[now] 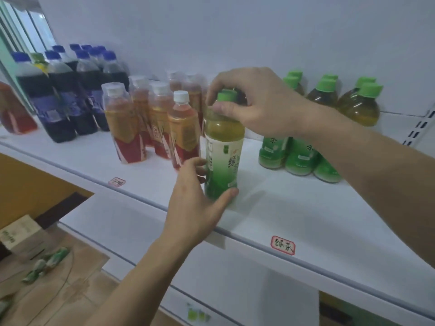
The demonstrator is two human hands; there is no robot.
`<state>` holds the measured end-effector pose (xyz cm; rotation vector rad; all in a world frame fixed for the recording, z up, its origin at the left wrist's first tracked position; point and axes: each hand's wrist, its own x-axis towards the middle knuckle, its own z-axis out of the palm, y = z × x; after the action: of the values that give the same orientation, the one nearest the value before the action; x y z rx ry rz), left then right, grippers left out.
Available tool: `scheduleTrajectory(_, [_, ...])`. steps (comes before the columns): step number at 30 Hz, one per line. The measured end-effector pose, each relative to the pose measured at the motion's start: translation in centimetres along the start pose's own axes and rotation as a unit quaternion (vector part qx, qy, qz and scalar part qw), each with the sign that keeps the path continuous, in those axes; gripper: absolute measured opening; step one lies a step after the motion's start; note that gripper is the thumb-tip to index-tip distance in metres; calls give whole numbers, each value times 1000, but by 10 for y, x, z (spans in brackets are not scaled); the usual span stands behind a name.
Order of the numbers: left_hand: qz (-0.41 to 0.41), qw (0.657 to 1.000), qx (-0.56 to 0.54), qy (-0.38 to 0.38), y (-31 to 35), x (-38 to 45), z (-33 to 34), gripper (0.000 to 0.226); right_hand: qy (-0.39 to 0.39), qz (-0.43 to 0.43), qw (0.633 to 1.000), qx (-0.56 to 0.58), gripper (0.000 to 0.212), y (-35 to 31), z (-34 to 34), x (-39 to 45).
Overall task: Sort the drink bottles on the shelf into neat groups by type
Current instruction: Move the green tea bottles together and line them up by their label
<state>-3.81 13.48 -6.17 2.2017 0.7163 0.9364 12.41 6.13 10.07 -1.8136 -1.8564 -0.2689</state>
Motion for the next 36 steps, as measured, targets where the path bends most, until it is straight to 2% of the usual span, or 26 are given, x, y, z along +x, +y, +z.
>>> scheduleTrajectory(2, [21, 1000, 11, -16, 1, 1, 15, 80, 9, 8, 999, -31, 13, 4, -10, -7])
scheduleTrajectory(5, [68, 997, -10, -30, 18, 10, 40, 79, 32, 43, 997, -59, 17, 14, -30, -23])
scheduleTrajectory(12, [81, 960, -171, -206, 77, 45, 112, 58, 59, 195, 969, -138, 20, 50, -77, -72])
scheduleTrajectory(18, [53, 943, -236, -228, 93, 46, 162, 62, 99, 267, 950, -127, 29, 73, -85, -111])
scheduleTrajectory(24, [80, 954, -188, -219, 91, 45, 177, 55, 109, 289, 941, -140, 31, 84, -84, -123])
scheduleTrajectory(28, [104, 956, -178, -211, 89, 44, 178, 60, 103, 299, 935, -160, 23, 85, -83, -121])
scheduleTrajectory(32, [101, 949, -179, -238, 90, 45, 172, 68, 81, 319, 928, -177, 23, 83, -85, -117])
scheduleTrajectory(36, [119, 948, -147, -256, 87, 47, 149, 76, 128, 247, 931, -237, 32, 67, -78, -98])
